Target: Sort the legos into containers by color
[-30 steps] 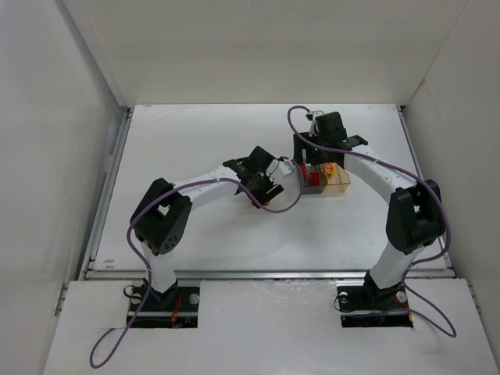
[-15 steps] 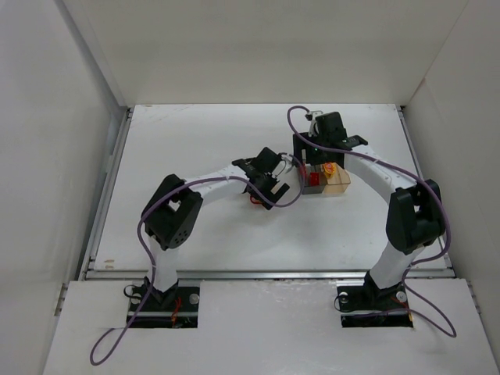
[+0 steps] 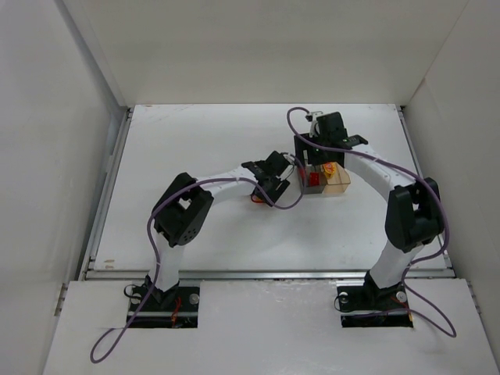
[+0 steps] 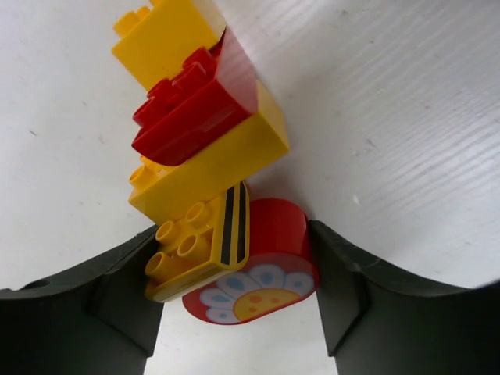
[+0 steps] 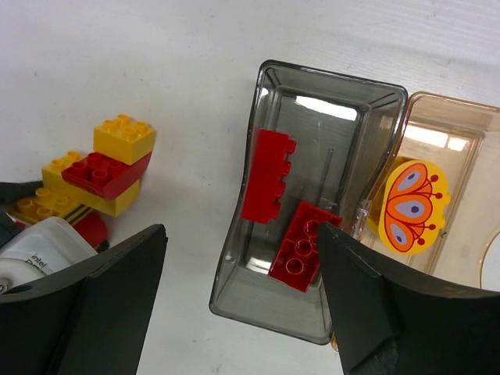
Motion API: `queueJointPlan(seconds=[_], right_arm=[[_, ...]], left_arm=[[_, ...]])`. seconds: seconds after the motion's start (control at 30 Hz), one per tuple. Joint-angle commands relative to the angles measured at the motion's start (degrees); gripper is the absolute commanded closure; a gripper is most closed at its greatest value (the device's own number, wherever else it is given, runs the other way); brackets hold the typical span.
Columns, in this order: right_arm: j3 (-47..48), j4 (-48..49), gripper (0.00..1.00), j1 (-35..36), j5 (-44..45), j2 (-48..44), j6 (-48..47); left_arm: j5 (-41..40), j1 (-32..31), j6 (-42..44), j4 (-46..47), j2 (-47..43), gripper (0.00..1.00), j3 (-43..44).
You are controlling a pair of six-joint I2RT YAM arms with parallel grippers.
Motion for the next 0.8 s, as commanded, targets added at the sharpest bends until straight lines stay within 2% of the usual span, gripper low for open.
queueJointPlan(seconds=[0.0,0.03,0.13,0.17,0.27,0.4,0.53,0.57,0.7,0.77], right_arm=[[2.0,1.3,0.18,0.6,-2.3,0.5,-0.7],[2.5,1.3,0.18,0.6,-2.3,0.5,-0.7],[2.5,1.3,0.18,0.6,-2.3,0.5,-0.7],[3.1,1.3,0.18,0.6,-2.3,0.5,-0.7],[3.8,0.7,0.18,0.1,-3.0,-0.2,-0.7],[3.8,0.1,0.18,-3.5,-7.1,-3.4,-1.3],[4.3,-0.4,0.18,-6.0,-10.3,-8.0,-3.6],[4.8,-0.9,0.18,-6.7,-13.6,-8.8,-4.3],[7.9,-4.5,0.18,-7.2,-21.9,-10.9,-7.0],[8.5,-5.2,0.18,-7.2,-25.0,-13.6,-7.0]], left_arm=[[-1.1,1.8,-1.1,-1.2,1.3,0.41,1.5],[-0.6,1.8,-0.5,-1.7,1.3,0.55,1.5],[0.9,1.8,0.1,-3.2,0.8,0.8,1.5],[0.9,2.3,0.6,-3.8,0.8,1.0,1.5],[0.9,2.3,1.9,-4.4,-0.5,1.0,1.5],[5.3,2.9,6.7,-3.6,-5.2,1.0,0.9],[15.2,4.9,16.9,0.4,-18.0,1.0,-3.7],[16.8,5.7,22.1,1.0,-20.2,1.0,-5.6],[23.5,6.9,33.9,4.8,-30.3,1.0,-11.5],[25.0,6.9,36.8,11.2,-33.6,1.0,-14.4]])
